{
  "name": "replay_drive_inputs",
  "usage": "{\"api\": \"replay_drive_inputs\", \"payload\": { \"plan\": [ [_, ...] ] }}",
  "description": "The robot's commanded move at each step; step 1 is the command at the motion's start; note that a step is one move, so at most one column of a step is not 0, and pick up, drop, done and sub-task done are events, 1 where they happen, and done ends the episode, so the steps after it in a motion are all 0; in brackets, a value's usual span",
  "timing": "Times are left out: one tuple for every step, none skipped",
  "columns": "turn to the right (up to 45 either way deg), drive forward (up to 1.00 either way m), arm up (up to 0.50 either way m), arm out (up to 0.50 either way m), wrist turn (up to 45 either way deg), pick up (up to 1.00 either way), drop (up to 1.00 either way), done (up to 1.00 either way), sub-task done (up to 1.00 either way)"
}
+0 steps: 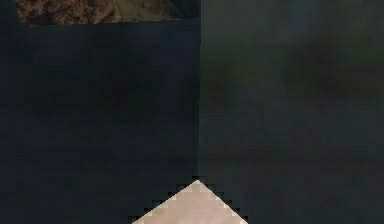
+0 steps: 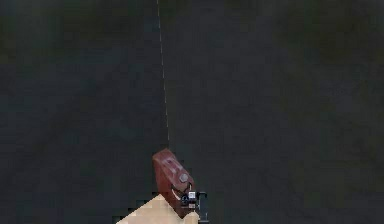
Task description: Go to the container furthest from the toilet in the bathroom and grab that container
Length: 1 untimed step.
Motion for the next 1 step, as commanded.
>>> {"api": "replay_drive_inputs", "payload": {
  "plan": [
    [0.0, 0.00, 0.00, 0.00, 0.0, 0.00, 0.00, 1.00, 0.00]
  ]
}}
